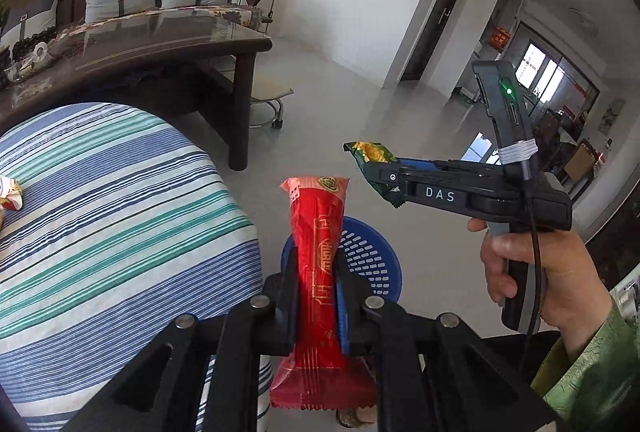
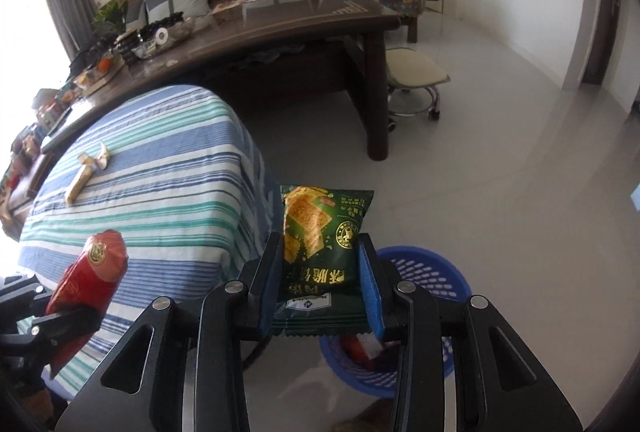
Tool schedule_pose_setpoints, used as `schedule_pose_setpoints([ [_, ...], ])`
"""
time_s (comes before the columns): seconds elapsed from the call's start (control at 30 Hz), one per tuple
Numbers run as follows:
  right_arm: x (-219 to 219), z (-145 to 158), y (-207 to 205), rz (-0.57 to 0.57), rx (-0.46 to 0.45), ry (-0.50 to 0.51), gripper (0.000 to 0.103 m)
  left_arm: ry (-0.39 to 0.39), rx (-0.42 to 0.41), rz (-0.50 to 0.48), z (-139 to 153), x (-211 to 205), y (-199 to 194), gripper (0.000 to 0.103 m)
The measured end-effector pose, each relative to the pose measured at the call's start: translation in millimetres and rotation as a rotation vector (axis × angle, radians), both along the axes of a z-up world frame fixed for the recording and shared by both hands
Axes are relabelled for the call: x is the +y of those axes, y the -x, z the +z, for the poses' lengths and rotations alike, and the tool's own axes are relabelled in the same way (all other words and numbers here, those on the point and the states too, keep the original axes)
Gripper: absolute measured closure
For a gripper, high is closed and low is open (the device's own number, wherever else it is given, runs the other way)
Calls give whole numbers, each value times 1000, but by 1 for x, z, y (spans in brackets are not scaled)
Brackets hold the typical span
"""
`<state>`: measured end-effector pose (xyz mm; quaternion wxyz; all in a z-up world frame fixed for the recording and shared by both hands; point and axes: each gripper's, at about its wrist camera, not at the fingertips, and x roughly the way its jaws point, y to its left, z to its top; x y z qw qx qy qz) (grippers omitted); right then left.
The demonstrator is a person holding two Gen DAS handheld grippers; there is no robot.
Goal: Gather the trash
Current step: 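Carry the red wrapper and cracker packet over the blue wastebasket with both tools, then open both tools to drop the wrapper and packet into the wastebasket, then move back to the table and grasp the cream bread wrapper with the left tool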
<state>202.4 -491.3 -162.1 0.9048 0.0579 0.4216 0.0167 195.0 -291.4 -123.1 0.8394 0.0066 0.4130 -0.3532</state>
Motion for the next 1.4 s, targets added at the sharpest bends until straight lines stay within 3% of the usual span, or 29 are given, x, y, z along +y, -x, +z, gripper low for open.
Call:
schedule_pose_setpoints([
  [0.27,-64,-43,12,-114,63,-4,66,-28,77,-59,-56,-86,-24,88],
  [0.43,-99,-54,17,-170,87,-47,66,-53,140,-76,-96,-112,-38,88],
  [0.63,-120,-63,17,-200,110,-115,66,-83,173,-73,-123,-130,-53,88],
  [0.73,-124,-66,15,-207,114,-127,61,-105,179,-78,-134,-141,-55,84],
  [0.8,-128,-67,14,-222,114,-130,52,-123,212,-74,-142,-148,-60,69],
  [0.83,-130,-67,15,-228,109,-135,41,-122,217,-63,-142,-149,-57,57],
  [0.87,-131,-65,16,-237,100,-138,38,-115,215,-52,-140,-148,-55,55],
  [1.0,-136,-54,21,-268,63,-131,35,-91,204,-37,-129,-144,-54,55],
  [1.13,-132,-40,26,-284,13,-96,25,-98,144,-38,-102,-126,-39,55],
  [1.27,-112,-27,25,-273,-26,-17,7,-74,96,-31,-69,-87,-15,49],
  [1.4,-73,-16,25,-208,-58,80,6,-72,64,-12,-49,-27,10,47],
])
